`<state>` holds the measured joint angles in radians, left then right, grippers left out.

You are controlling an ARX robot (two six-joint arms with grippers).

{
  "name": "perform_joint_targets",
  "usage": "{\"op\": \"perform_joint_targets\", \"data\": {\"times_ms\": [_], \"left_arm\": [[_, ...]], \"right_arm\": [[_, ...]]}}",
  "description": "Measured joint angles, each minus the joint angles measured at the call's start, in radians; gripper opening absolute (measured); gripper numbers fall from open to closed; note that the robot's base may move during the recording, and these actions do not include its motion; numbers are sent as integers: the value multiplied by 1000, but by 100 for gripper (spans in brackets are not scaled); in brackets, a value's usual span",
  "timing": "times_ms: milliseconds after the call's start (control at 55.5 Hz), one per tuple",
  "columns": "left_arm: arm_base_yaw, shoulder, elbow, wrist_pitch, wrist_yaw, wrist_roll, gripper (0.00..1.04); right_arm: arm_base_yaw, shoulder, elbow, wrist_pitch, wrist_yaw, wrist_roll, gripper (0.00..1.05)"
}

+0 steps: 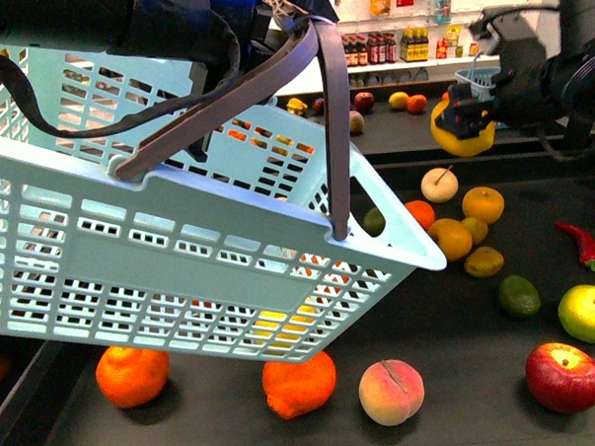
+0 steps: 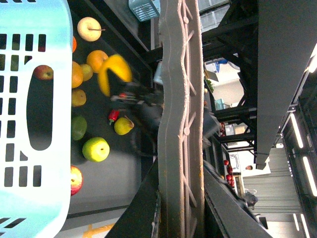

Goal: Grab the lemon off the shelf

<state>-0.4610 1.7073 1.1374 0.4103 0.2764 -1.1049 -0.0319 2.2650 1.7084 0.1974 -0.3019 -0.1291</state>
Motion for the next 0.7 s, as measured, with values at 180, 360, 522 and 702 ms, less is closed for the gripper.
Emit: {"op": "perform_joint_targets", "data": {"times_ms": [180,360,522,702], "left_arm": [[0,0,0,0,0,0,13],[0,0,0,0,0,0,13],[0,0,0,0,0,0,13],[0,0,0,0,0,0,13]], "right_arm": [[31,-242,-262,14,-90,68,63],[95,-433,-441,23,-158,142,63],[171,-530,-534,27,-183,179,63],[252,-527,-593,27,-168,189,63]]}}
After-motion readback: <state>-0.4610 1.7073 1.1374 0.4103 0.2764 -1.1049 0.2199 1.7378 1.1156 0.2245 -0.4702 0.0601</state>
